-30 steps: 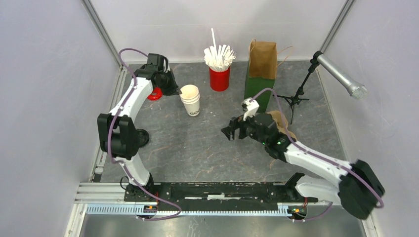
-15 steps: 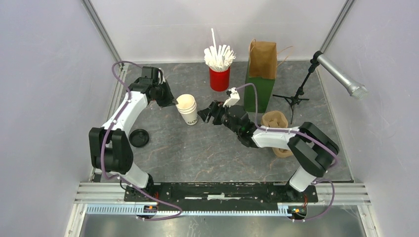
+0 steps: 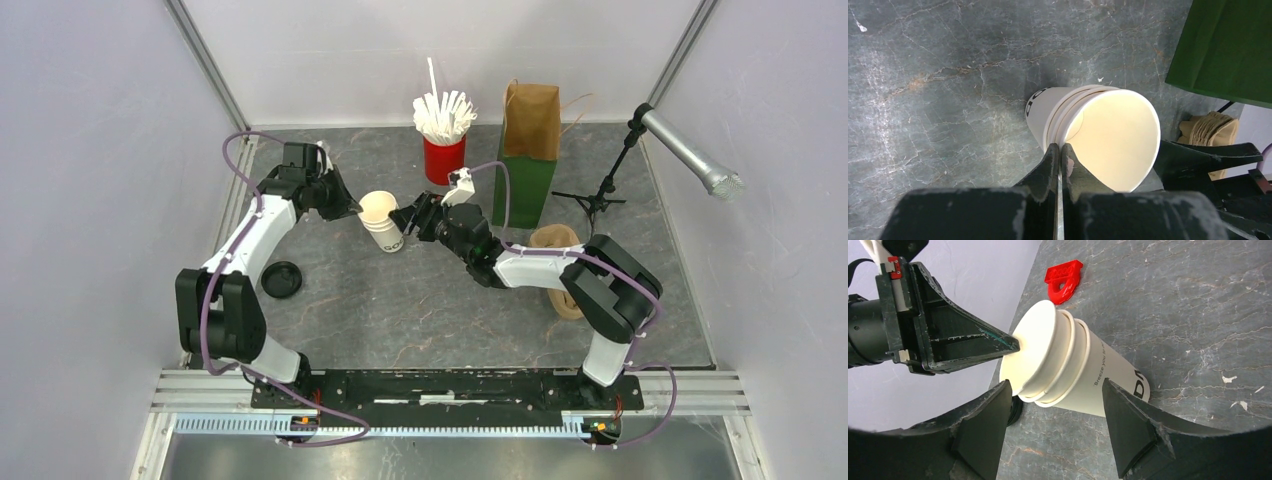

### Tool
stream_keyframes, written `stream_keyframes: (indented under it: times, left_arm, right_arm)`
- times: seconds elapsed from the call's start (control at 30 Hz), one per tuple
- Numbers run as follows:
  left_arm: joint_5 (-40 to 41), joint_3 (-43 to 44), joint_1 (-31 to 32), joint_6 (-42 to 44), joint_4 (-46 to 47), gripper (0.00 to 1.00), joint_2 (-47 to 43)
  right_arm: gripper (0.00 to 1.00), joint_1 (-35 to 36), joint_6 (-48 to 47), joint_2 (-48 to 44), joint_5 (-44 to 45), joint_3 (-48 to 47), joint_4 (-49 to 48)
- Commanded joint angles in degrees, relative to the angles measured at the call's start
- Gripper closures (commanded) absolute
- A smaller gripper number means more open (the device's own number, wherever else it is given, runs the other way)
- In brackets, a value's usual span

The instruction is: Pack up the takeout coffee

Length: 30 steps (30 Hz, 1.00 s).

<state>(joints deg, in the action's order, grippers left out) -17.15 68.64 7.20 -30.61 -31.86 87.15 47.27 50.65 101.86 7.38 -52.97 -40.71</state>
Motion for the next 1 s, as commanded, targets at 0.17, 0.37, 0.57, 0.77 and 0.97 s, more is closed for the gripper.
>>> stream_keyframes:
  times: [0.17, 0.37, 0.57, 0.77, 0.97]
  left_arm:
    - [-2.7, 0.9, -0.7, -5.4, 4.0, 0.98, -2.3]
    - [-1.1, 1.1, -1.0, -5.3, 3.5, 0.98, -2.0]
    - [-2.5, 0.2, -1.0, -6.1, 4.6, 0.98, -2.7]
    - [-7.0, -1.3, -1.0, -7.2, 6.6, 0.98, -3.3]
    - [-7.1, -1.9, -1.0, -7.4, 6.9, 0.98, -3.6]
  right_arm:
    - [0.27, 0.4, 1.6, 0.2, 1.1, 1.3, -5.8]
    - [0.22, 0.4, 3.3, -0.3, 1.0, 4.2, -10.1]
    - [0.27, 0.3, 2.0, -0.5, 1.8, 2.7, -5.7]
    - [0.30, 0.3, 2.9, 0.9, 1.8, 0.6, -4.3]
    - [0.29, 0.1, 3.4, 1.9, 2.1, -1.2, -4.0]
